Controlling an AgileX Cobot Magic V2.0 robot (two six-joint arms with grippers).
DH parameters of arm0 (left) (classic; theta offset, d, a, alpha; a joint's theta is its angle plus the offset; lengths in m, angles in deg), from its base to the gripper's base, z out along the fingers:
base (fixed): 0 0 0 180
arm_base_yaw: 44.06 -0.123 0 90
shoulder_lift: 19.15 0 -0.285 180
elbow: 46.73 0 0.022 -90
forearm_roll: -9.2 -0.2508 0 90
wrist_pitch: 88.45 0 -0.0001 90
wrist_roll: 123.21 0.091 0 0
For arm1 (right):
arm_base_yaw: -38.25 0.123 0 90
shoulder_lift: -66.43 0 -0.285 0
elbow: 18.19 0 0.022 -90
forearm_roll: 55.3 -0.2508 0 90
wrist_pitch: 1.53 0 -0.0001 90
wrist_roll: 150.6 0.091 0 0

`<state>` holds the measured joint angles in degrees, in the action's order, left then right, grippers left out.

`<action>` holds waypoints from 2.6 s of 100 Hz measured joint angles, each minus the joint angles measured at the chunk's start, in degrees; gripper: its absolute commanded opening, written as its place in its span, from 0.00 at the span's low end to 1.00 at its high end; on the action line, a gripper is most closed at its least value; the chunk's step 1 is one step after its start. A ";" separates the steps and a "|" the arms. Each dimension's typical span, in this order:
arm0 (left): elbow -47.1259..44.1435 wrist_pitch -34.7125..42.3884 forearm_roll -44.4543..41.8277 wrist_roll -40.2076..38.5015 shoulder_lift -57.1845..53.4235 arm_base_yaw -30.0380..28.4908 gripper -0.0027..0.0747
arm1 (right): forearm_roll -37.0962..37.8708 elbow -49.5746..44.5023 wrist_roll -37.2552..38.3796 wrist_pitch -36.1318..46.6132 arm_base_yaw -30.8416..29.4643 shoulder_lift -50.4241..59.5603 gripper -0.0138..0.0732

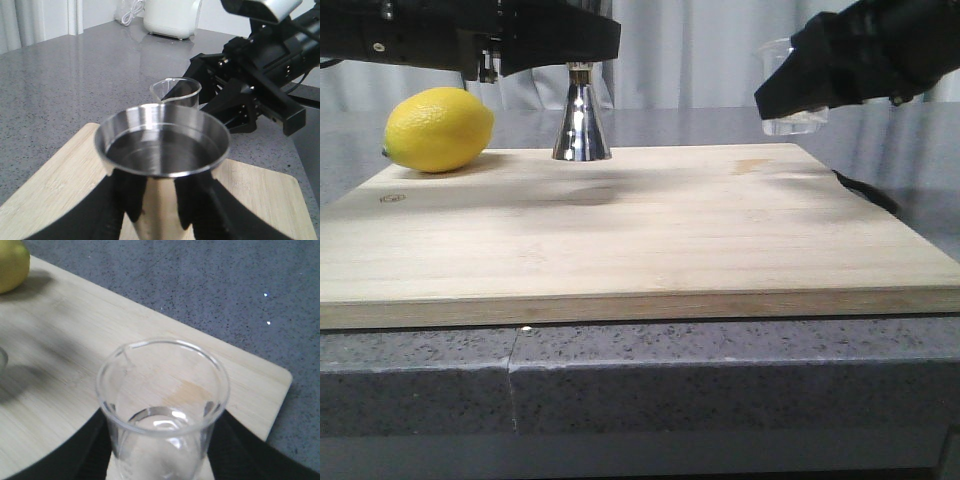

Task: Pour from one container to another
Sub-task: 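Tilt the beaker upright and lower it back onto the board, then open the right gripper and raise it away from the beaker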

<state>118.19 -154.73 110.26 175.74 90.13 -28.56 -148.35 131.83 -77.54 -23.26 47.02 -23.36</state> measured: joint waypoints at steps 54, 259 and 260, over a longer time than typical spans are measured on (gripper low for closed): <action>0.00 0.00 0.00 0.00 0.00 0.00 0.30 | -10.00 3.77 -15.23 -3.15 0.00 -9.88 0.46; 0.00 0.00 0.00 0.00 0.00 0.00 0.30 | -4.85 -11.12 5.40 -1.89 0.00 21.06 0.92; 0.00 0.00 0.00 0.00 0.00 0.00 0.30 | -4.56 -11.12 5.71 -1.89 0.00 21.21 0.92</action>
<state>118.19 -154.73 110.26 175.74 90.13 -28.56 -152.91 120.71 -71.83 -25.15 47.02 -2.15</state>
